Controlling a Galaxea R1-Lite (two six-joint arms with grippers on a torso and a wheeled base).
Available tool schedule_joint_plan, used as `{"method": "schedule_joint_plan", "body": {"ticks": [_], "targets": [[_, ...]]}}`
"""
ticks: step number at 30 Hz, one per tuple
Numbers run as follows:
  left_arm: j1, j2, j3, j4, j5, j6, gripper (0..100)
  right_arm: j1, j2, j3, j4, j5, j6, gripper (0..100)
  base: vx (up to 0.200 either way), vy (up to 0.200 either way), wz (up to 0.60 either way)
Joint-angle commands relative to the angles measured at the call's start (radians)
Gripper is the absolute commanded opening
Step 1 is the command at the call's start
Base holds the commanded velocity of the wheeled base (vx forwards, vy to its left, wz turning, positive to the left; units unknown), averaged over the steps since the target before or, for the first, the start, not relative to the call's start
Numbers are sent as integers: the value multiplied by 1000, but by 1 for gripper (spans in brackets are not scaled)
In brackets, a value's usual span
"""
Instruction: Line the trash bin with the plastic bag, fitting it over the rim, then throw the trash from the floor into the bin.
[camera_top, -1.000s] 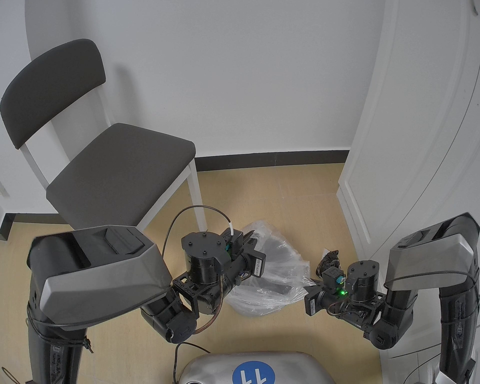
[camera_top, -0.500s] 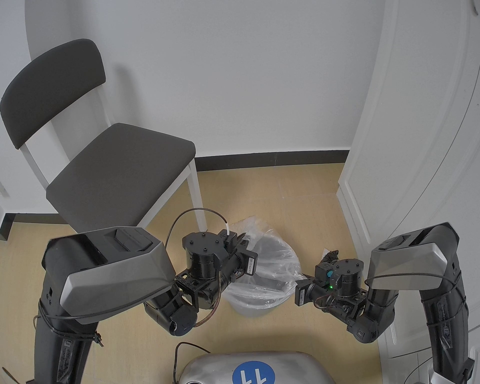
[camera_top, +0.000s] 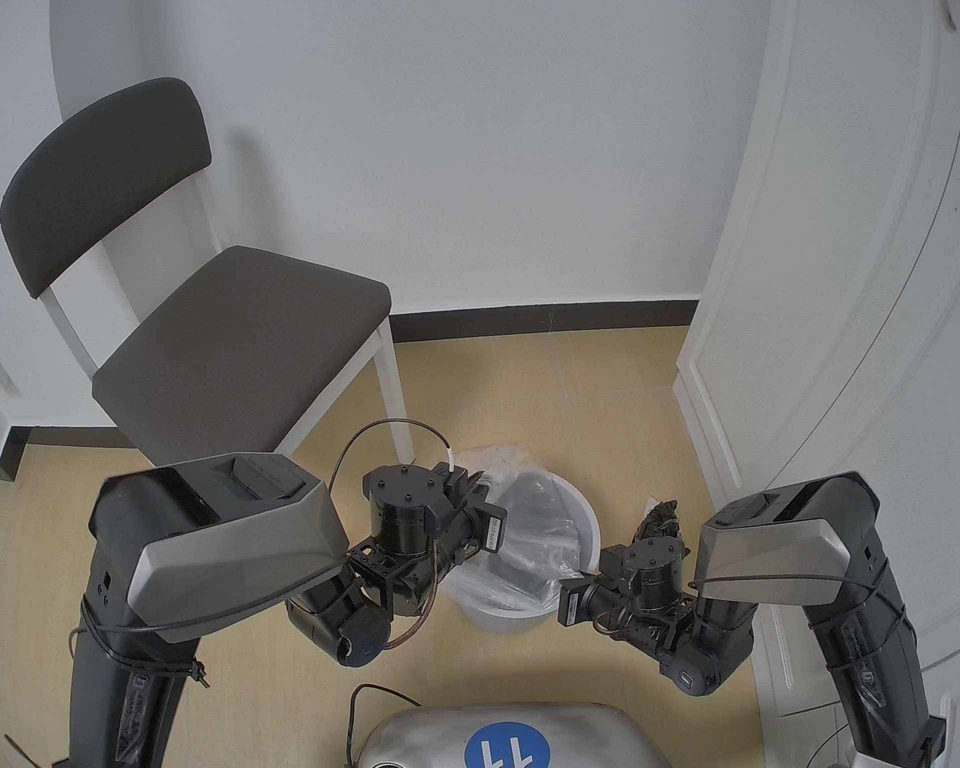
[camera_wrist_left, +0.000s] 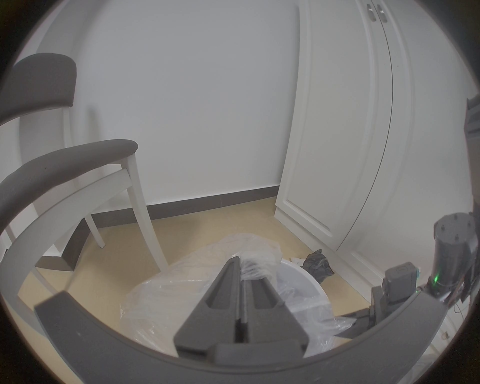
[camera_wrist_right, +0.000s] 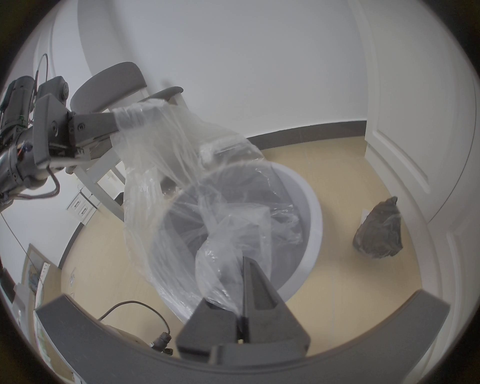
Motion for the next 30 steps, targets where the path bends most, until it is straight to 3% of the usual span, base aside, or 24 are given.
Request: {"method": "schedule_joint_plan", "body": {"ticks": [1, 9, 14, 22, 30], "targets": [[7, -18, 1, -1, 0, 0, 0, 16, 11, -14, 6, -4, 5, 0, 0, 0, 0], [-7, 16, -35, -10, -1, -40, 0, -33, -37, 0, 8, -13, -3, 0, 0, 0, 0], [-16, 33, -89, -5, -1, -133, 0, -130, -132, 11, 108, -11, -52, 0, 0, 0, 0], [-18, 76, -154, -1, 0, -231, 0, -261, -123, -4, 123, 13, -119, 0, 0, 0, 0], [-22, 122, -190, -1, -1, -274, 0, -314, -112, -14, 124, 41, -126, 0, 0, 0, 0]]}}
